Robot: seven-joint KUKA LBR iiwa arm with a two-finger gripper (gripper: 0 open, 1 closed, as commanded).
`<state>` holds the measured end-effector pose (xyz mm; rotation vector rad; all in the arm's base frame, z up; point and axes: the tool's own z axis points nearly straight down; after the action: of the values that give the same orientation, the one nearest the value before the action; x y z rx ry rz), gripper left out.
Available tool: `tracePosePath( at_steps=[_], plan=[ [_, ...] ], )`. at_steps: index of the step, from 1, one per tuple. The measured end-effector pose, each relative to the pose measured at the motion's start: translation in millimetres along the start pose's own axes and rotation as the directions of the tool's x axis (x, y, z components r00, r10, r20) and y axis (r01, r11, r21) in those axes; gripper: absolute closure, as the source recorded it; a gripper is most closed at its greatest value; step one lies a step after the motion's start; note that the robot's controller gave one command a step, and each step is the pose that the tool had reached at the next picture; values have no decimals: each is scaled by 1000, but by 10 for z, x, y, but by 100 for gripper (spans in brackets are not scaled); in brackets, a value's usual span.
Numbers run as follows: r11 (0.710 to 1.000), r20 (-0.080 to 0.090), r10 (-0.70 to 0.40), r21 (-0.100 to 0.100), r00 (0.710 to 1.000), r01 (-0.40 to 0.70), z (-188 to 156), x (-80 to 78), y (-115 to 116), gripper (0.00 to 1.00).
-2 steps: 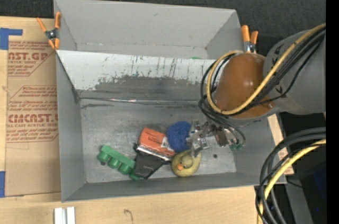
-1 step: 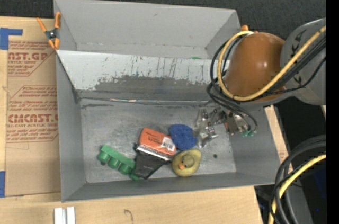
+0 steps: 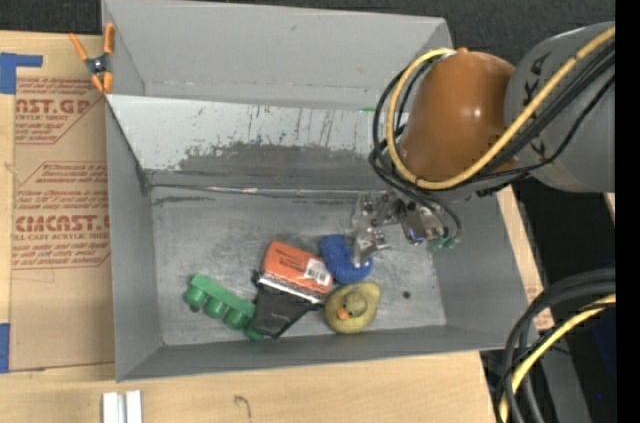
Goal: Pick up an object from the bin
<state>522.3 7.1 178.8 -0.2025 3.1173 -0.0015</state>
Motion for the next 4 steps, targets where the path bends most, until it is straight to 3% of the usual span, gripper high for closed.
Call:
tracePosePath(
  at_steps=[1, 2, 3, 4],
  plan=[
    [999, -32, -37, -6, 999, 36, -42, 145, 128, 100],
    [997, -19, -76, -4, 997, 76, -695, 49, 120, 100],
    [932, -11, -363, -7, 932, 363, 437, -195, 291, 0],
    [931, -15, -365, -10, 931, 365, 492, -197, 309, 0]
  ],
)
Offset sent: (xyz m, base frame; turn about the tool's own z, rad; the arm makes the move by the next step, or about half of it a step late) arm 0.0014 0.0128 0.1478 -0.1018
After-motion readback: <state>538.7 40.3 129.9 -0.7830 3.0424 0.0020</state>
